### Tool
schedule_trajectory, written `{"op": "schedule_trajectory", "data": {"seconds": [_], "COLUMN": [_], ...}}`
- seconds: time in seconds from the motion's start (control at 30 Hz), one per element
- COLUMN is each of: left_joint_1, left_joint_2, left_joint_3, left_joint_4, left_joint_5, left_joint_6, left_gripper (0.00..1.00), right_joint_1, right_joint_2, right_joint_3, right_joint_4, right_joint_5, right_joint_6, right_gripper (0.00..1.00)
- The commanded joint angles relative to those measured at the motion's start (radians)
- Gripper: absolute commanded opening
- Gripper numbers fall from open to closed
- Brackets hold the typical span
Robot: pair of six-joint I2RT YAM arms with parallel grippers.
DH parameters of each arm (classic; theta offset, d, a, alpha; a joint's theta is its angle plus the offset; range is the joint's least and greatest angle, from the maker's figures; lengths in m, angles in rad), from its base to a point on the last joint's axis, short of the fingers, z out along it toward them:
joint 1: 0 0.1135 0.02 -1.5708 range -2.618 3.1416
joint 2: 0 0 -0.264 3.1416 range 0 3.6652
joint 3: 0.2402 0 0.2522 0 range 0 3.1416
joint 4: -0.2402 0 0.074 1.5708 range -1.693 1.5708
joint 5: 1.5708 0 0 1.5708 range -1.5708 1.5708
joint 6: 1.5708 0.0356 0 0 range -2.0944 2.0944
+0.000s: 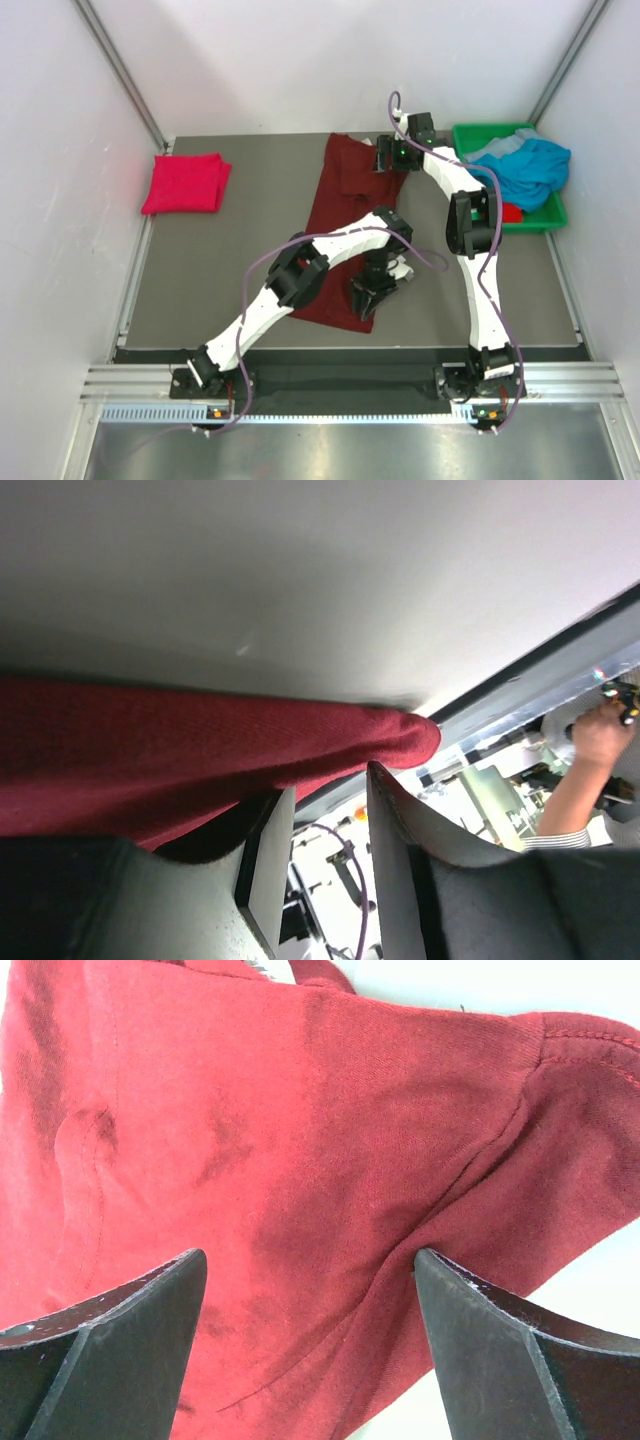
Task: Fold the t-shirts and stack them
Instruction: Fold the tshirt
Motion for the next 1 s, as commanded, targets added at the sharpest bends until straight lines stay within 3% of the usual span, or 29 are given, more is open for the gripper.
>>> {"op": "schedule_trajectory", "data": {"seconds": [0.0,0.4,0.97], "left_joint_1": [-0.056,-0.07,-0.073], "left_joint_2": [0.161,0.194,0.135], "left_joint_3": [0.057,0.14,0.074], "left_joint_4": [0.479,0.547,0.777], "left_joint_5": [0.028,-0.001,-0.019], "left_joint_6": [0.059,0.077,0.1], "left_gripper": [0.43,0.45,0.47], "right_joint_1": [0.007,0.013,0.01], "right_joint_2": [-0.016,-0.03,-0.133], "right_joint_3": [0.027,0.014,-0.018], "right_joint_4": [0.031,0.032,0.014], "right_joint_5": [0.0,-0.002,0.035], "right_joint_6": [-0.005,-0.009,-0.069], "right_gripper": [0.86,0.86,0.86]}}
